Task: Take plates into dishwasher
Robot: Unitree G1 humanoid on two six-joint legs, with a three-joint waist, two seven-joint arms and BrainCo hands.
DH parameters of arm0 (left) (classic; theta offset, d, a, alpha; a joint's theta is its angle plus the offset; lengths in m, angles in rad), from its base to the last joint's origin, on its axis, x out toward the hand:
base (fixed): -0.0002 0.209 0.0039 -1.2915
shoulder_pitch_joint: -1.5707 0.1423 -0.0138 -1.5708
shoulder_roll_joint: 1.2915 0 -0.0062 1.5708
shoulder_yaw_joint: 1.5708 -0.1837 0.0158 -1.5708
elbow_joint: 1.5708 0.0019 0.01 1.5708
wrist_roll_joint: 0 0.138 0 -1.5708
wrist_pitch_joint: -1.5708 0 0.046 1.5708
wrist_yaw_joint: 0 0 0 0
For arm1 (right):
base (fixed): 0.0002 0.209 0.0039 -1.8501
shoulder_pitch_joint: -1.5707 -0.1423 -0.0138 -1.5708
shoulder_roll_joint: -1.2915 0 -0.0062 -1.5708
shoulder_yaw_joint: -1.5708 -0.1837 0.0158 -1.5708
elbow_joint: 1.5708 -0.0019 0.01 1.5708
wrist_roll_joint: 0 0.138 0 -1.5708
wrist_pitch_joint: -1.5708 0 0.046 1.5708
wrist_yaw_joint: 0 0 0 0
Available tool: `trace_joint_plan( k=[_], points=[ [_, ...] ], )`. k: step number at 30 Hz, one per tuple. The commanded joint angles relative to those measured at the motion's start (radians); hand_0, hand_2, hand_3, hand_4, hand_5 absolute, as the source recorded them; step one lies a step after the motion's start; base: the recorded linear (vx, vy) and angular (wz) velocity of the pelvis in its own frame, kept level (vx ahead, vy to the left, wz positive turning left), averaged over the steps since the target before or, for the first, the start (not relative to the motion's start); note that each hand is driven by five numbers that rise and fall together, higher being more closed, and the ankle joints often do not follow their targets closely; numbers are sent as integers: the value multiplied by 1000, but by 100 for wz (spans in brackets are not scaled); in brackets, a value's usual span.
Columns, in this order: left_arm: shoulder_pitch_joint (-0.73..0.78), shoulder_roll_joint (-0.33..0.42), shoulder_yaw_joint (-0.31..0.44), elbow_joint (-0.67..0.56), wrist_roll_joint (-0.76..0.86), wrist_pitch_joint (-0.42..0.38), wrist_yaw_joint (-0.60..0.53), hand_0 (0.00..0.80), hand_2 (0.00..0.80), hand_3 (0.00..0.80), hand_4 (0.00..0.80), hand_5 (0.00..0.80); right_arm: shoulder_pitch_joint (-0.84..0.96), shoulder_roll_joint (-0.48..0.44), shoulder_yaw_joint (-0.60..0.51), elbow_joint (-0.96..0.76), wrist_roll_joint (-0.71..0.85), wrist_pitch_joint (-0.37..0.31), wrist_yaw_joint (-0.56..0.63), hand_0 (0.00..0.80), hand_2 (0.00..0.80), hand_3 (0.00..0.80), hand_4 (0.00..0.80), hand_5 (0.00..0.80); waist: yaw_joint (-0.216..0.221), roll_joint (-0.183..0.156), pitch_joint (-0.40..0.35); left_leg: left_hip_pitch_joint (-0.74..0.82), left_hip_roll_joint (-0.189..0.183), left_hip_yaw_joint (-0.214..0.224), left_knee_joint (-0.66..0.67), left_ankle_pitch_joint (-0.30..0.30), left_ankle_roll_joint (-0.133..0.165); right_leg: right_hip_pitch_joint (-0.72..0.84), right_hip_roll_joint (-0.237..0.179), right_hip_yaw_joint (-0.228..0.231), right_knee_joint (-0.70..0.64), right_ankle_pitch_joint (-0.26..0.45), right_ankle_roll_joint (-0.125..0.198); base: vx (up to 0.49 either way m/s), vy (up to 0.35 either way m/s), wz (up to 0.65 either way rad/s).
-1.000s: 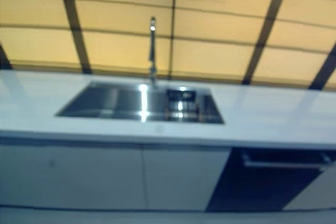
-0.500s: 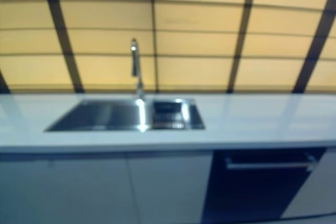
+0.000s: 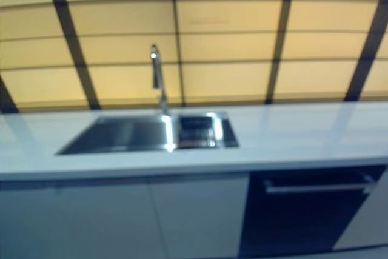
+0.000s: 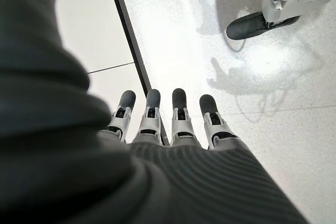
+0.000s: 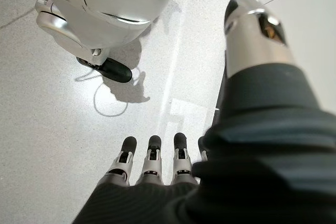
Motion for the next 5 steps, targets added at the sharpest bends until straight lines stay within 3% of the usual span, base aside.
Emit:
trace_joint_plan(
  k=[1,5],
  points=[
    [-81,24,-6,57,-26,-45,-5,0,0,0,0,0,-79,35,-23,58,20,-22,2,0,0,0,0,0,-8,-66,11,1,-110,16,-17,-32,92,-14,39,13,3,3,4,0,0,0],
    [-83,21,-5,64,-29,-39,-21,0,0,0,0,0,-83,41,-14,65,17,-14,1,0,0,0,0,0,-11,-66,12,6,-111,25,-17,-36,96,-13,39,14,6,1,3,0,0,0]
  ],
)
